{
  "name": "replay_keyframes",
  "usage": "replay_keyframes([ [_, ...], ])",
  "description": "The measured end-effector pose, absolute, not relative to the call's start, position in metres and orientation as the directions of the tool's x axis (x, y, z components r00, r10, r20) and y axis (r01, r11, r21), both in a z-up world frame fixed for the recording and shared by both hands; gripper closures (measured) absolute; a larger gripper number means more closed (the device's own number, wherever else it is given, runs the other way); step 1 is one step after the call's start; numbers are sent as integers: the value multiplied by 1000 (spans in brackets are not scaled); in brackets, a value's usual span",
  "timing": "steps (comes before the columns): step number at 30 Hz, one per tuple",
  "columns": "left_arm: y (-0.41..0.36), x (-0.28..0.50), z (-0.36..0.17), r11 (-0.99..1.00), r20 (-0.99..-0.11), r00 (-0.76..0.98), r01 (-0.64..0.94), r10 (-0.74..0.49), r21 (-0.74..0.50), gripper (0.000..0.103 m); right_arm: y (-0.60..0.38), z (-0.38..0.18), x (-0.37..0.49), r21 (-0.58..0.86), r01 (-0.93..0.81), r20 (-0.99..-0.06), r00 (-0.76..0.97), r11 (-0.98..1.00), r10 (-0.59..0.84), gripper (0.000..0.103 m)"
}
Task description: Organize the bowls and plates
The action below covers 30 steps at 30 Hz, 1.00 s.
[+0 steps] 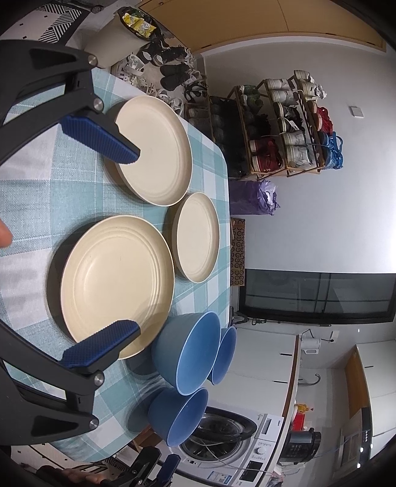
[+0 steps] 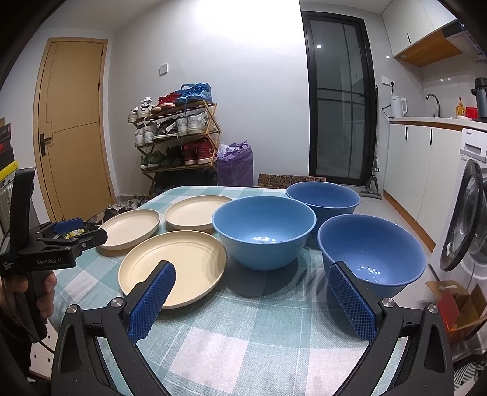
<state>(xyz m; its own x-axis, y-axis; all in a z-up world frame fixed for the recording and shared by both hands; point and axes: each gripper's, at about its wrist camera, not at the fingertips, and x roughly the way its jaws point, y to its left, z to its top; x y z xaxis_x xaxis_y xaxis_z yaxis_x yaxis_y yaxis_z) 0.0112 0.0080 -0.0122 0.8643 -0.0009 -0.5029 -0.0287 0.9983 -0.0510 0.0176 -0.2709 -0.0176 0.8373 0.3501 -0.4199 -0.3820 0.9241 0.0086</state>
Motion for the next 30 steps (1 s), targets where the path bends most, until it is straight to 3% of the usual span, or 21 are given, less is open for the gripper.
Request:
replay_keyframes([
  [30, 31, 51, 11, 998, -525, 850, -57, 45, -7, 0, -229, 18, 70, -10, -451, -457, 796, 892, 397, 0],
])
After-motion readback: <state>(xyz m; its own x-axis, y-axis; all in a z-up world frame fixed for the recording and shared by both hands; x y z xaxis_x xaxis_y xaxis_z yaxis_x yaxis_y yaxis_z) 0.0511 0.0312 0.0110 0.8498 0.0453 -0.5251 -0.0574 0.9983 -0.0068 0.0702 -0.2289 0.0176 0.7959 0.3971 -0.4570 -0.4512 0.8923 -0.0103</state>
